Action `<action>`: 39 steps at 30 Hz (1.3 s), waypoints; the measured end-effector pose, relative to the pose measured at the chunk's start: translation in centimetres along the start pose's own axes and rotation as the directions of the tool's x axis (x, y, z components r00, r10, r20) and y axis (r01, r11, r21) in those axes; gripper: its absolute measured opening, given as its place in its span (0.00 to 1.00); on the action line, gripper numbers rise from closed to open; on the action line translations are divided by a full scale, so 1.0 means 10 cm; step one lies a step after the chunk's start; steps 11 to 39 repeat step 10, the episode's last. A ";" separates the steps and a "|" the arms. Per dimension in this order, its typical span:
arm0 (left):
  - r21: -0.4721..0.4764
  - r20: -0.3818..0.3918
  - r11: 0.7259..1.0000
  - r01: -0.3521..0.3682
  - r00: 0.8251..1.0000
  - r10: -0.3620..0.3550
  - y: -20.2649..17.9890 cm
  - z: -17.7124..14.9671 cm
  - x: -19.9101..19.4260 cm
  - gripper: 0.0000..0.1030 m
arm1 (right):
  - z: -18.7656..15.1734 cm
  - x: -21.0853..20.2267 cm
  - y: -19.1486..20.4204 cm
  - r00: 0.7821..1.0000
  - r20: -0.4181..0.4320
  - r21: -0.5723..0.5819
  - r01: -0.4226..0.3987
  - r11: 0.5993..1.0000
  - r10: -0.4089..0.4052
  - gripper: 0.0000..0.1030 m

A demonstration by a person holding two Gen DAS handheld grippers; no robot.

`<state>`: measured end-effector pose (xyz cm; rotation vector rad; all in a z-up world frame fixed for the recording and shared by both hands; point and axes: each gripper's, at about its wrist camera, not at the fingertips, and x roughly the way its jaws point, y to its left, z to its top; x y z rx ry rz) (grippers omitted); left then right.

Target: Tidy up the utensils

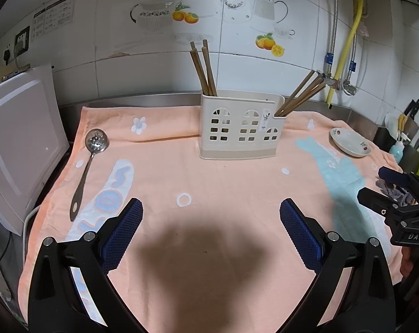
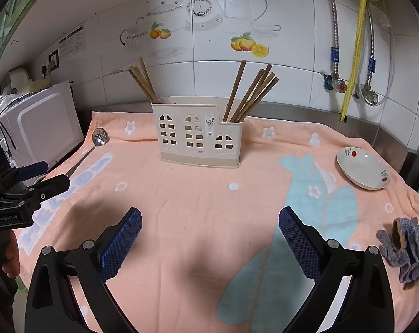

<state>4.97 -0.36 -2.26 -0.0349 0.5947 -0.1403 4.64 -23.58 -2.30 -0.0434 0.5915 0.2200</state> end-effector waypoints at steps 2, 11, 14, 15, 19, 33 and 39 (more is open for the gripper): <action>0.007 0.001 1.000 0.004 1.000 -0.004 0.00 0.00 -0.01 0.95 | -0.01 0.00 -0.01 1.000 -0.002 0.002 0.001 1.000 -0.001 0.93; -0.002 -0.010 1.000 -0.001 1.000 0.000 0.02 0.00 0.02 0.95 | -0.03 0.01 -0.03 1.000 -0.006 0.006 0.000 1.000 0.000 0.93; -0.002 -0.010 1.000 -0.001 1.000 0.000 0.02 0.00 0.02 0.95 | -0.03 0.01 -0.03 1.000 -0.006 0.006 0.000 1.000 0.000 0.93; -0.002 -0.010 1.000 -0.001 1.000 0.000 0.02 0.00 0.02 0.95 | -0.03 0.01 -0.03 1.000 -0.006 0.006 0.000 1.000 0.000 0.93; -0.002 -0.010 1.000 -0.001 1.000 0.000 0.02 0.00 0.02 0.95 | -0.03 0.01 -0.03 1.000 -0.006 0.006 0.000 1.000 0.000 0.93; -0.002 -0.010 1.000 -0.001 1.000 0.000 0.02 0.00 0.02 0.95 | -0.03 0.01 -0.03 1.000 -0.006 0.006 0.000 1.000 0.000 0.93; -0.002 -0.010 1.000 -0.001 1.000 0.000 0.02 0.00 0.02 0.95 | -0.03 0.01 -0.03 1.000 -0.006 0.006 0.000 1.000 0.000 0.93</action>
